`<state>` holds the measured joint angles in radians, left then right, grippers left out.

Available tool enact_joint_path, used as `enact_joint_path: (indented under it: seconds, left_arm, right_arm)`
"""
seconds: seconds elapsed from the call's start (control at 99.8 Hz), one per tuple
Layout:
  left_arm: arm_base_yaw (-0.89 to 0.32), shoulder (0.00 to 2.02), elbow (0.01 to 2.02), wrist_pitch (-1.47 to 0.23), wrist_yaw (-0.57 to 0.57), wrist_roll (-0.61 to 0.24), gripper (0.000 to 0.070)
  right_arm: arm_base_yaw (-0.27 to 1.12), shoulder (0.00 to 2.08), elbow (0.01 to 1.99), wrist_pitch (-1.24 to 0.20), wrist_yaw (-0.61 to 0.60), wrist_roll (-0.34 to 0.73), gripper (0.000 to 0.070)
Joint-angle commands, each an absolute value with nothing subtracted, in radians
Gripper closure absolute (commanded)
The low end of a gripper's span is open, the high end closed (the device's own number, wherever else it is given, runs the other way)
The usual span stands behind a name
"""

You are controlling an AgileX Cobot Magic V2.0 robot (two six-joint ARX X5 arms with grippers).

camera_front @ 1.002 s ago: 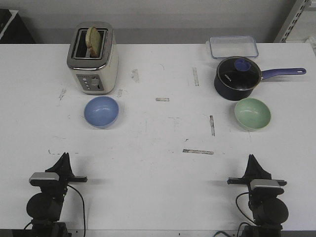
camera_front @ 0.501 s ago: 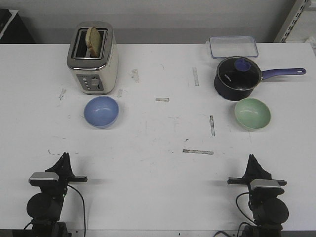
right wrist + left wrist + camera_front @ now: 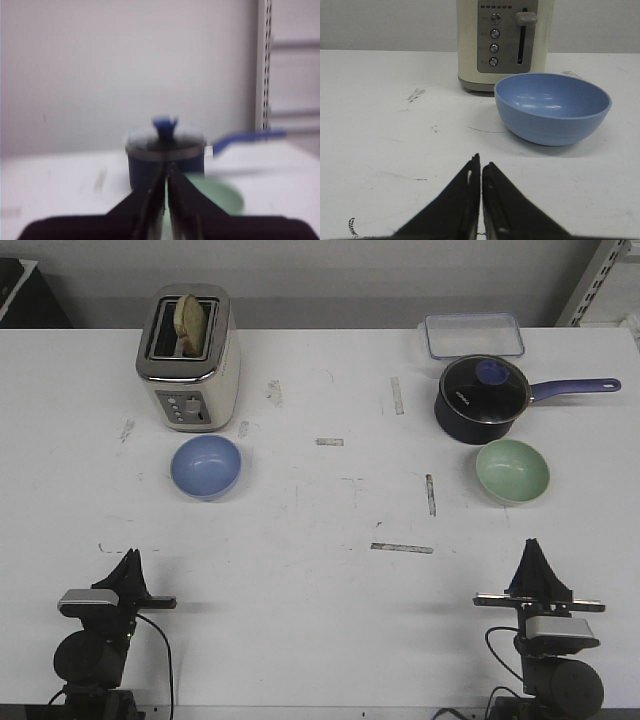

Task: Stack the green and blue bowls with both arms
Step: 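Reach the right gripper to the pale green bowl and grip its rim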

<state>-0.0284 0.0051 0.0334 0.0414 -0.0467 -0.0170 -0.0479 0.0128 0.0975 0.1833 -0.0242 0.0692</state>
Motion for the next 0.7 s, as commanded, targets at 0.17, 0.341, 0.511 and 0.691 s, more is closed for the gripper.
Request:
enact_joint_path:
  seconds: [0.17,0.341,0.511,0.691]
  left_arm:
    - [-0.028,0.003,0.013,0.054,-0.045,-0.019,0.0699]
    - [-0.028,0.003,0.013,0.054,-0.045,-0.019,0.0699]
    - [-0.028,0.003,0.013,0.054,-0.045,-0.019,0.0699]
    - [-0.028,0.003,0.013,0.054,-0.045,-0.019,0.0699]
  right_arm:
    - [-0.050,0.292,0.514,0.017,-0.021,0.077,0.0700]
    - [-0.062,0.603,0.845,-0.222,0.008,0.074,0.0700]
    - [-0.125,0.863,1.088,-0.433,-0.023,0.033,0.0687]
    - [-0.223,1.065,1.186,-0.534,-0.142,-0.009,0.0511]
